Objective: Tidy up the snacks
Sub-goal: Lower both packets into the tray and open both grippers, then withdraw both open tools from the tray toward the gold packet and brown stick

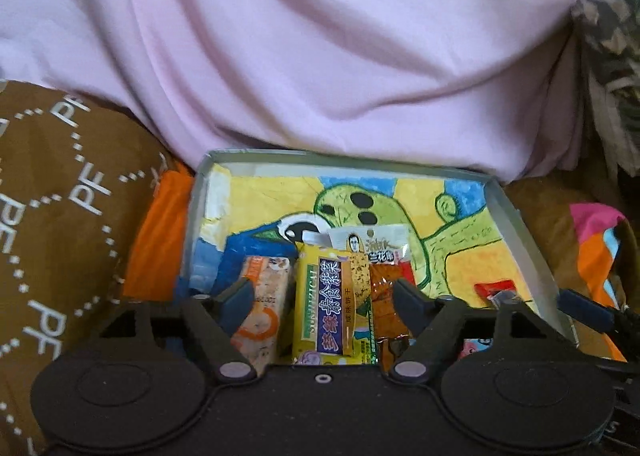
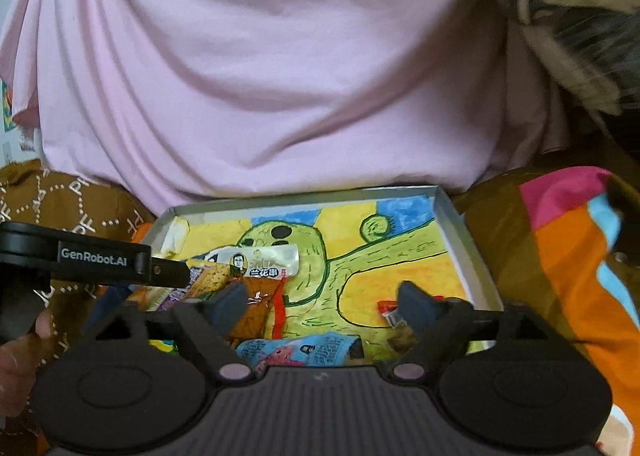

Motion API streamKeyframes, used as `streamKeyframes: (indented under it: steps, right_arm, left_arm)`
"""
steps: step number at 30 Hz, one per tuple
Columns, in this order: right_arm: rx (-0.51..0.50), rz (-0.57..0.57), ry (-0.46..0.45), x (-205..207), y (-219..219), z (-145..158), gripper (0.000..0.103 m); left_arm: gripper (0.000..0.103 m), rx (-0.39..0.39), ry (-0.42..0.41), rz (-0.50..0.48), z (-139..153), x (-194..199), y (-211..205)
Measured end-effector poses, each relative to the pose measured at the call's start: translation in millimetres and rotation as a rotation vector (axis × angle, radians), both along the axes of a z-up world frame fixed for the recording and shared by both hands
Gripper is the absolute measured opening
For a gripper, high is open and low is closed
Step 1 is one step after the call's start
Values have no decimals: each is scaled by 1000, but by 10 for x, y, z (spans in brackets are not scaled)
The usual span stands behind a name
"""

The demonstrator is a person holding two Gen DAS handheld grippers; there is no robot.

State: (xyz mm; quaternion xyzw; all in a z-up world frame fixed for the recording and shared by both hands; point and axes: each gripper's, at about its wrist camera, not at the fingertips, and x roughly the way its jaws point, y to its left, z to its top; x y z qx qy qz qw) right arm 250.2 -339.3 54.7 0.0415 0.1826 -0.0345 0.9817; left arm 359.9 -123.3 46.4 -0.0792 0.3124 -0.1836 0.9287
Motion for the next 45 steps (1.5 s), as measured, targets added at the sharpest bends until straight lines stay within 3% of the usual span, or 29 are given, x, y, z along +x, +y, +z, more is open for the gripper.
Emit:
streamKeyframes:
  steps: [3, 6, 9, 14, 24, 35, 45]
  right_arm:
    - [4, -34, -1, -178, 34, 95, 103]
    - [-3, -108, 46, -362, 103, 175, 103]
    - [38, -188, 148, -506, 166, 209, 103]
    - [139, -173, 257, -743, 235, 229, 103]
    - [122, -119, 197, -1516, 495, 204, 103]
    - [40, -1, 77, -2288, 763, -112, 103]
    - [61, 48, 165, -2562, 832, -396, 103]
  left_arm:
    - [91, -3, -34, 14, 100, -189, 75]
    - [98, -1, -48, 30, 158, -391, 171]
    - [98, 4, -57, 36, 203, -598, 283]
    - [98, -7, -58, 60, 270, -924, 508]
    - [100, -26, -12, 123, 171, -1648, 992]
    - [102, 15, -2, 173, -118, -2397, 1251]
    - [102, 66, 28, 125, -409, -2939, 1216]
